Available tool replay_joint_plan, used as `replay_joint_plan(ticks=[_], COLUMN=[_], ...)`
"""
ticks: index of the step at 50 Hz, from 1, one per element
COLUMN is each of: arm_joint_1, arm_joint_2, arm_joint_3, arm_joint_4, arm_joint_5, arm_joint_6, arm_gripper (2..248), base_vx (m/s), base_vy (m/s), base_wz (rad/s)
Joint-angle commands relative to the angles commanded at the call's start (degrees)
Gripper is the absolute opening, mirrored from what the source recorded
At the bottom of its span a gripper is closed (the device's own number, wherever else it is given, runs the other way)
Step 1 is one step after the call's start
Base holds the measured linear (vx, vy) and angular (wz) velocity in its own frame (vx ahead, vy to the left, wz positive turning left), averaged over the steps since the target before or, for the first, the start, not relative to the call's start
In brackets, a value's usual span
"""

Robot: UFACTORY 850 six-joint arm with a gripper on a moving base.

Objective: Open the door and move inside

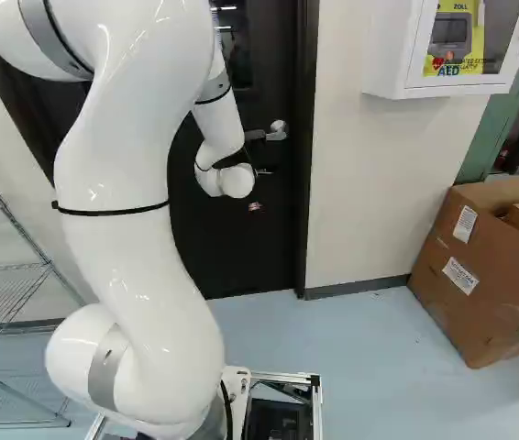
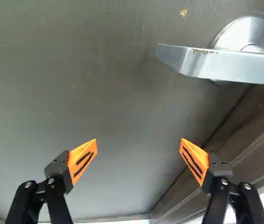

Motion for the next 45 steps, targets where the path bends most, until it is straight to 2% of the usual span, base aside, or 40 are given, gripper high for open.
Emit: replay_joint_plan(ticks=[45], arm_joint_1=[0.2], arm_joint_2=[-3.7], arm_joint_3=[-4.7], arm_joint_4=[-7.0], arm_joint_5=[0.0], arm_joint_6=[0.0], arm_gripper=[247], base_vx=[0.000], base_vy=[0.000], base_wz=[0.000])
